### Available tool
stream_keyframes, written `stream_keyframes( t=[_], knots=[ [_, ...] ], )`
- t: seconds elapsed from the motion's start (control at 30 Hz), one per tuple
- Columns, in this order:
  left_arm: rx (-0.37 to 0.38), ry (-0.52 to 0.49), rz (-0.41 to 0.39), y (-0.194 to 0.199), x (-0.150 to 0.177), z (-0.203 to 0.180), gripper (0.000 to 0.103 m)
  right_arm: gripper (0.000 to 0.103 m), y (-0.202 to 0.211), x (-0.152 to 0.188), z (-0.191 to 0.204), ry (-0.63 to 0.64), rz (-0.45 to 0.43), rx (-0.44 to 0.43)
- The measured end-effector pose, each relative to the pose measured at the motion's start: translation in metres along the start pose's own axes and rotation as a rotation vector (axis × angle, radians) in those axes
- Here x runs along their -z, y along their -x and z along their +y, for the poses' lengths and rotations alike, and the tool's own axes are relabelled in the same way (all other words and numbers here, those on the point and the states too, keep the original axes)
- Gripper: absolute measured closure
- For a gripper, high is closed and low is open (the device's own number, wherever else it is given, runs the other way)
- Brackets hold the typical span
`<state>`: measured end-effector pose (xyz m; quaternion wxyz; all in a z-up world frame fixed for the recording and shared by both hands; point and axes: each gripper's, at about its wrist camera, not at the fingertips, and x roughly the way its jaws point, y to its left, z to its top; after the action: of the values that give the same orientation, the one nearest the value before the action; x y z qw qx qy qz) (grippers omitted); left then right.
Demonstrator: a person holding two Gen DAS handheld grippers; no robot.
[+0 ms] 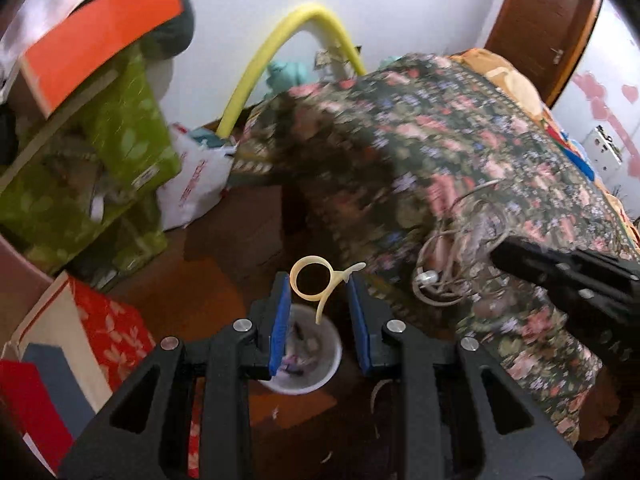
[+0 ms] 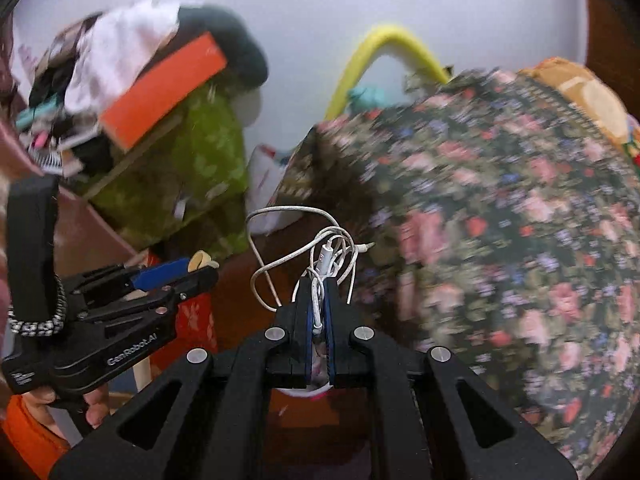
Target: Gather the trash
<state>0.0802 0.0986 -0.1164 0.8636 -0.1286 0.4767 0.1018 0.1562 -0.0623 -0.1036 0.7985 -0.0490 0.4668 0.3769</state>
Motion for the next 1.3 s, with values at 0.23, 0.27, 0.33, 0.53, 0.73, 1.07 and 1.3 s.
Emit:
stream_keyframes(
  t=[0.23,0.27,0.33,0.53,0.73,1.07,1.3],
  knots=[
    [-0.001,0.049,0.103,-0.032,0.025,0.033,0.075,0.098,-0.065,0.015,0.016,-0.004,0.154,-0.023],
    [0.002,0.055,0.13,-0.041,0.027,0.035,0.075,0.098,-0.069,0.015,0.017,-0.006,0.165,-0.022],
    [0.003,0.066,0.173,-0.058,0.034,0.04,0.075,0.098,-0.078,0.017,0.017,-0.006,0.185,-0.017],
    [0.034,0.136,0.268,-0.109,0.049,0.053,0.069,0.098,-0.092,0.016,0.018,0.009,0.221,-0.007],
    [0.031,0.2,0.289,-0.128,0.057,0.064,0.057,0.098,-0.102,0.014,0.024,0.033,0.251,-0.013],
    [-0.03,0.188,0.221,-0.097,0.055,0.081,0.057,0.066,-0.132,0.013,0.03,0.001,0.353,-0.038],
    [-0.019,0.153,0.142,-0.059,0.049,0.075,0.057,0.066,-0.105,0.019,0.035,0.026,0.284,0.033]
  ],
)
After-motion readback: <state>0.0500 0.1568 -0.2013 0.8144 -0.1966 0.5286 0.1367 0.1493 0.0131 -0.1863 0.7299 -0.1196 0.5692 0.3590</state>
